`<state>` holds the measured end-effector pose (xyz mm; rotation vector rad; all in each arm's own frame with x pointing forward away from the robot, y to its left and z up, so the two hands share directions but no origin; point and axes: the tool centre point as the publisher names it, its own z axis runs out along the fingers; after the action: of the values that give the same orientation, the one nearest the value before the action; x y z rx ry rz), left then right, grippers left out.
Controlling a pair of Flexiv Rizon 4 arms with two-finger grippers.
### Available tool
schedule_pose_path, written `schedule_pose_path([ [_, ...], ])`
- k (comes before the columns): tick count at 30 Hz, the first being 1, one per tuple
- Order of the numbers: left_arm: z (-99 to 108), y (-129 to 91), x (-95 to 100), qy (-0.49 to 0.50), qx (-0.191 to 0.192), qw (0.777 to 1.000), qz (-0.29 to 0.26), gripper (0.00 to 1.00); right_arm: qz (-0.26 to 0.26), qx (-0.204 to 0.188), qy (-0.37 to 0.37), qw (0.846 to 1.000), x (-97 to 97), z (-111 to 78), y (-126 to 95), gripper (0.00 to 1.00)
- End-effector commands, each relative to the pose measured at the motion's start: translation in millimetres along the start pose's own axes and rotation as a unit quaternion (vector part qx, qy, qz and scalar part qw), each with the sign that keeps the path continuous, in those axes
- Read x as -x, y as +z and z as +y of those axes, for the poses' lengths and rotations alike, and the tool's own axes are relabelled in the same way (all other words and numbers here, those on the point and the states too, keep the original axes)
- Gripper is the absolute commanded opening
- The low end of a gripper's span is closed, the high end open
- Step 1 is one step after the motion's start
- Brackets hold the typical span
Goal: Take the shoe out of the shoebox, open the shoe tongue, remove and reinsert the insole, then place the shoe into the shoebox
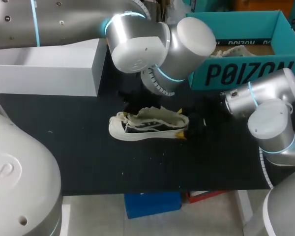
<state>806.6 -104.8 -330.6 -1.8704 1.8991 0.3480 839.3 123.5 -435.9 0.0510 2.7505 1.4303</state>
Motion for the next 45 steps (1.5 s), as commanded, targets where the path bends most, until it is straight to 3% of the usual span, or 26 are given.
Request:
schedule_pose_path([
  [1, 2.1, 6.9, 7.1, -0.003, 0.004, 1.0, -0.001, 0.0, -0.001, -0.001, 0.001, 1.0, 1.3, -3.9, 1.5, 0.0],
  [6, 3.6, 15.4, 7.4, 0.001, 0.014, 1.0, -0.001, 0.04, -0.001, -0.001, 0.001, 1.0, 1.3, -3.9, 1.5, 0.0],
  [7, 3.5, 15.8, 9.0, 0.001, 0.015, 1.0, 0.0, 0.44, -0.001, -0.001, 0.001, 1.0, 1.3, -3.9, 1.5, 0.0],
  [8, 3.1, 15.6, 11.6, -0.002, 0.015, 1.0, 0.001, 0.97, -0.001, -0.001, 0.001, 1.0, 1.3, -3.9, 1.5, 0.0],
  [9, 2.4, 14.8, 14.1, -0.004, 0.013, 1.0, 0.002, 1.0, -0.001, -0.001, 0.001, 1.0, 1.3, -3.9, 1.5, 0.0],
  [21, -1.8, 11.2, 34.2, -0.024, -0.001, 1.0, -0.002, 1.0, -0.001, -0.001, 0.001, 1.0, 1.3, -3.9, 1.5, 0.0],
  [39, 8.4, 51.2, 43.9, -0.034, 0.042, 0.998, -0.009, 1.0, -0.001, -0.001, 0.001, 1.0, 1.3, -3.9, 1.5, 0.0],
  [45, 7.7, 49.6, 46.6, -0.034, 0.042, 0.999, -0.007, 1.0, -0.001, -0.001, 0.001, 1.0, 1.3, -3.9, 1.5, 0.0],
])
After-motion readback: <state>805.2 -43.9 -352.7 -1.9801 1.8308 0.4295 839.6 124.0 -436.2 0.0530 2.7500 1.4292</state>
